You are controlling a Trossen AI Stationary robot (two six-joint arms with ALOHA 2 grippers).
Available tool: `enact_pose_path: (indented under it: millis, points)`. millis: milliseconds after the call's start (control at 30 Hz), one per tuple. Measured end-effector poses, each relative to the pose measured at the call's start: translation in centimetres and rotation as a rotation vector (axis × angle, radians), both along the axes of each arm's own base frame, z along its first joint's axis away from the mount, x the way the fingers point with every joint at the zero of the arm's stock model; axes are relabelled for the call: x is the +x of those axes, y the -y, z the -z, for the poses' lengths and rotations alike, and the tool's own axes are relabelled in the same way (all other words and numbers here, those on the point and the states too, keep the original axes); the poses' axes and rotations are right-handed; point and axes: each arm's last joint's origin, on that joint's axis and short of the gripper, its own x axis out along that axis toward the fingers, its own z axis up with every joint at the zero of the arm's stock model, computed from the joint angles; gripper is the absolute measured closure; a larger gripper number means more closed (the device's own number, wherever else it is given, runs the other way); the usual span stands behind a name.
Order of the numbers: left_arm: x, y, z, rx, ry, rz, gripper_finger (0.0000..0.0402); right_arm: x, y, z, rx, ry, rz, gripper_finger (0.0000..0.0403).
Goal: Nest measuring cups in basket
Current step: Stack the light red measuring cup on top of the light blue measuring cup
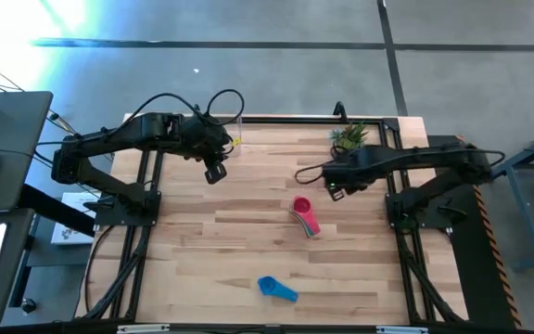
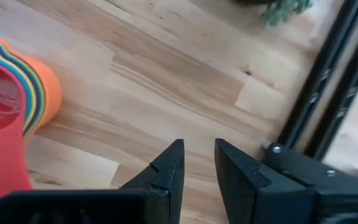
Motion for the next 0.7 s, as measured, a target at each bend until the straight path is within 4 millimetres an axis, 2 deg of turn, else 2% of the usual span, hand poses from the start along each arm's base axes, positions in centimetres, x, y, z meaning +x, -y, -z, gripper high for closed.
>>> enact_pose_path:
  millis: [133, 267, 467, 700]
  points:
    - [0.0, 0.0, 0.0, 0.000, 0.001, -0.001, 0.0298, -1.9, -0.1, 1.0, 0.021, 0.093, 0.046, 0.0323]
    - [0.0, 0.0, 0.0, -0.011, 0.010, -0.019, 0.0298, -2.5, -0.2, 1.8, 0.056, 0.189, 0.043, 0.0323]
    - [0.0, 0.0, 0.0, -0.013, 0.011, -0.022, 0.0298, -1.2, -0.7, 3.9, 0.100, 0.321, 0.009, 0.0323]
    - [0.0, 0.0, 0.0, -0.013, 0.010, -0.022, 0.0298, 0.6, -2.2, 6.6, 0.157, 0.395, 0.002, 0.0323]
